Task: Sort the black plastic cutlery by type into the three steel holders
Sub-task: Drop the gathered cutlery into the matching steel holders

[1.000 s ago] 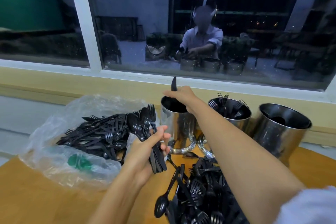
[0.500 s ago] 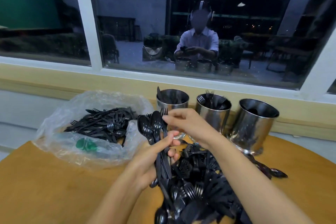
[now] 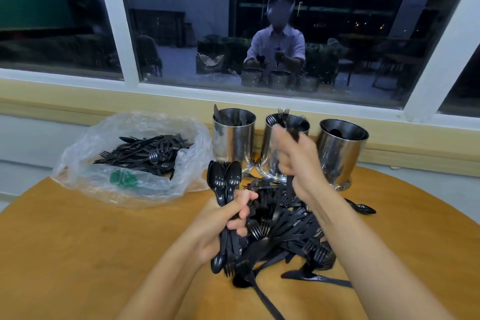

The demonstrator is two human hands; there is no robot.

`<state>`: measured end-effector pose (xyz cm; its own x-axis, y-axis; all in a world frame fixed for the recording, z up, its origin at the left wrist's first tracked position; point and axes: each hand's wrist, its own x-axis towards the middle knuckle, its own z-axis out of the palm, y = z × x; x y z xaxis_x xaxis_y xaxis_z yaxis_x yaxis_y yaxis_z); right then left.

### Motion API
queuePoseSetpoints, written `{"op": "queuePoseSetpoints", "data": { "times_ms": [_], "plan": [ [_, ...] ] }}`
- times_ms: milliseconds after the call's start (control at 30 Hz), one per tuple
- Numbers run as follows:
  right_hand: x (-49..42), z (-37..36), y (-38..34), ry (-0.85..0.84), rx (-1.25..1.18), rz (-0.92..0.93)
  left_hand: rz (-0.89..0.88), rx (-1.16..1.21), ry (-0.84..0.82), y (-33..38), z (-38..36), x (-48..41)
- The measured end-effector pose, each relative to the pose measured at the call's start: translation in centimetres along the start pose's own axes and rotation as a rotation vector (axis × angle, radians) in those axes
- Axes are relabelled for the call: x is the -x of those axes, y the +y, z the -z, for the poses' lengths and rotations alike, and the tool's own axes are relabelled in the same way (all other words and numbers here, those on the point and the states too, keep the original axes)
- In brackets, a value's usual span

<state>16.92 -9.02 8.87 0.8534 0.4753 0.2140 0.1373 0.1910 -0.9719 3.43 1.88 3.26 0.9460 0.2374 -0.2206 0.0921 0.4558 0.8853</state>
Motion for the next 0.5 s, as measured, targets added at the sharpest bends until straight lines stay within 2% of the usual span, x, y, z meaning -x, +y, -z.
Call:
{"op": "queuePoseSetpoints", "data": {
  "times_ms": [100,267,400,500],
  "plan": [
    [1.1,-0.7,1.0,-0.280,0.218,-0.181,0.000,-0.033,-0.041,-0.1,-0.3,0.0],
    [2.1,-0.8,1.0,-0.588,0.217,-0.241,0.056,-0.072,-0.152,-0.2,-0.4,0.1],
    [2.2,-1.6,1.4,-0.519,0.330,-0.092,0.142,-0.126,-0.186,-0.4,-0.8,0.0],
    [1.6,-1.8,2.0,-0.445,0.337,-0.065,0.053,-0.191,-0.072,-0.7,-1.0,-0.5]
  ]
}}
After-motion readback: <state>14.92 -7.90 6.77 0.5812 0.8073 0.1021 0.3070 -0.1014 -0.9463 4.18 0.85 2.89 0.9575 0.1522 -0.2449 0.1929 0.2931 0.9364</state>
